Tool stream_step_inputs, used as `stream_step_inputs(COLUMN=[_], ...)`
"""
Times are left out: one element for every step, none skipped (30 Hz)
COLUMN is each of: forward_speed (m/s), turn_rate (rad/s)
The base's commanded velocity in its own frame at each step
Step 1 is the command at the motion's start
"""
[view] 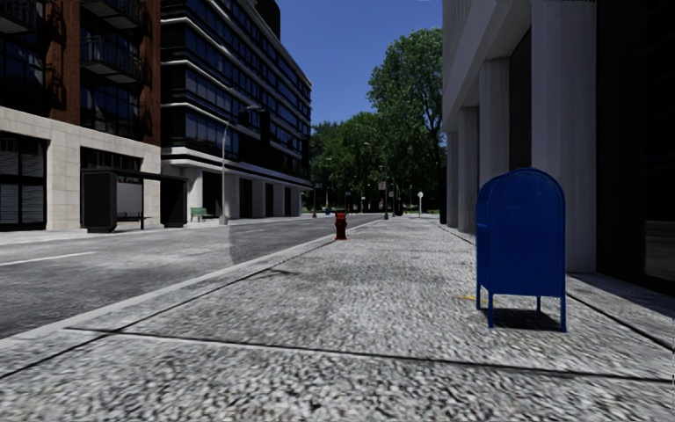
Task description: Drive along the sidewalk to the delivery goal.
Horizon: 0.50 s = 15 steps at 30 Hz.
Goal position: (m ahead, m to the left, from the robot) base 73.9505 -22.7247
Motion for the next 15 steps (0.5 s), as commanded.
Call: stream_step_inputs(forward_speed=[2.00,2.00,2.00,2.00,2.00,2.00,2.00,2.00,2.00,2.00,2.00,2.00,2.00,2.00,2.00], turn_rate=[-0.22,-0.27,-0.27,-0.29,-0.29,-0.29,-0.29,-0.29,-0.29,-0.29,-0.29,-0.29,-0.29,-0.24,-0.22])
